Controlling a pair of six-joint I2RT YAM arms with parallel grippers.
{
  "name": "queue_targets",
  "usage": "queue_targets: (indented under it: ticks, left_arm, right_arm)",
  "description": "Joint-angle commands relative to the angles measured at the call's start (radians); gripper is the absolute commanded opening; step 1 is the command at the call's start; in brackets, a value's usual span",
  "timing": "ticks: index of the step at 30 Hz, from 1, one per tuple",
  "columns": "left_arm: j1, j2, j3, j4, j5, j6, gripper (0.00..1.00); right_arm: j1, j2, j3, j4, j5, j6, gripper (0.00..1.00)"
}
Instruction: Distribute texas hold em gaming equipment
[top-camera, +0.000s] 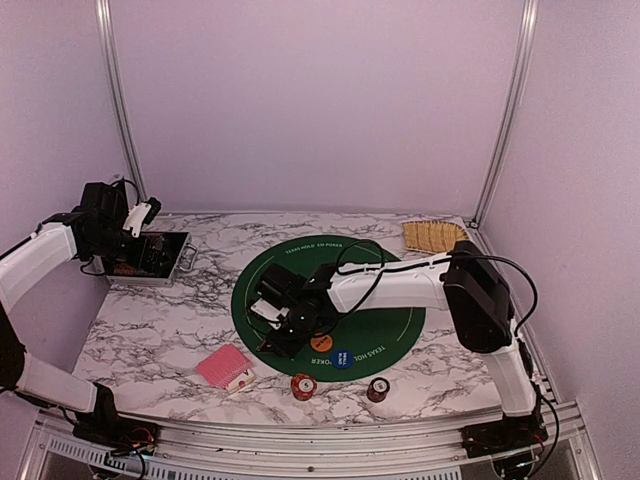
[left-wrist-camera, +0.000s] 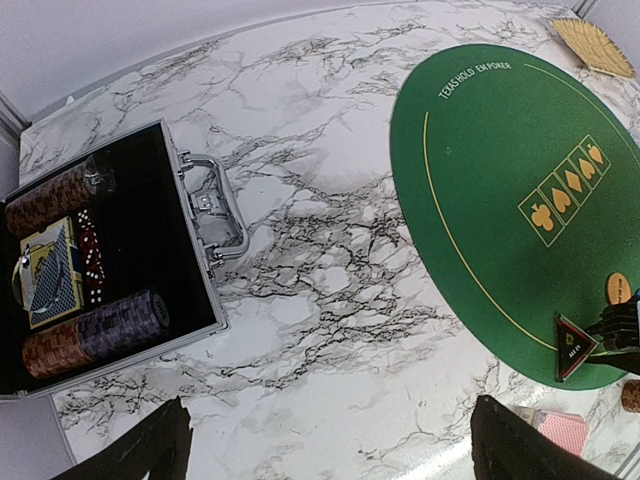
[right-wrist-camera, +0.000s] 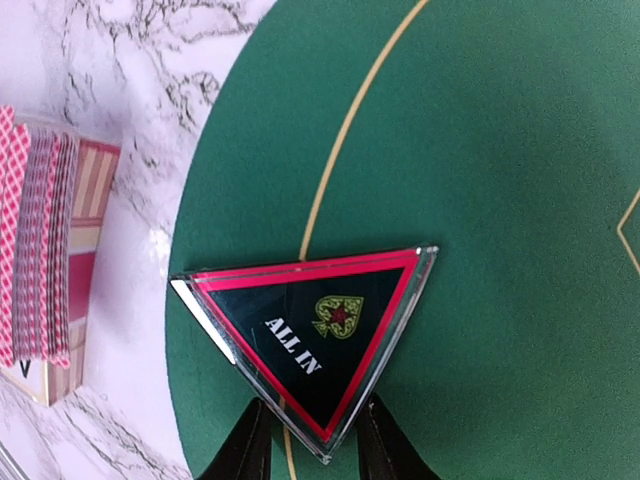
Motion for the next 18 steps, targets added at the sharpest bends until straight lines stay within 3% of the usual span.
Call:
queue_targets:
  ticks: [1, 11, 16, 18]
  left_arm:
    - [0.005, -0.007, 0.031, -0.028, 0.011, -0.002, 0.99]
    - [0.005, -0.011, 0.029, -0.029, 0.016, -0.001, 0.99]
    - [0.006, -0.011, 0.028, -0.029, 0.014, 0.003, 0.99]
    - [0.005, -0.009, 0.027, -0.029, 0.017, 0.001, 0.99]
  right_arm:
    - [-0.024, 0.076, 0.090, 0.058, 0.027, 0.040, 0.30]
    - [-0.061, 0.252, 0.383, 0.057, 0.116, 0.145, 0.28]
    - [-0.069, 0.270, 0.413, 0.059, 0.119, 0.149, 0.29]
    - [-0.074, 0.258, 0.406, 0.057, 0.126, 0.146, 0.34]
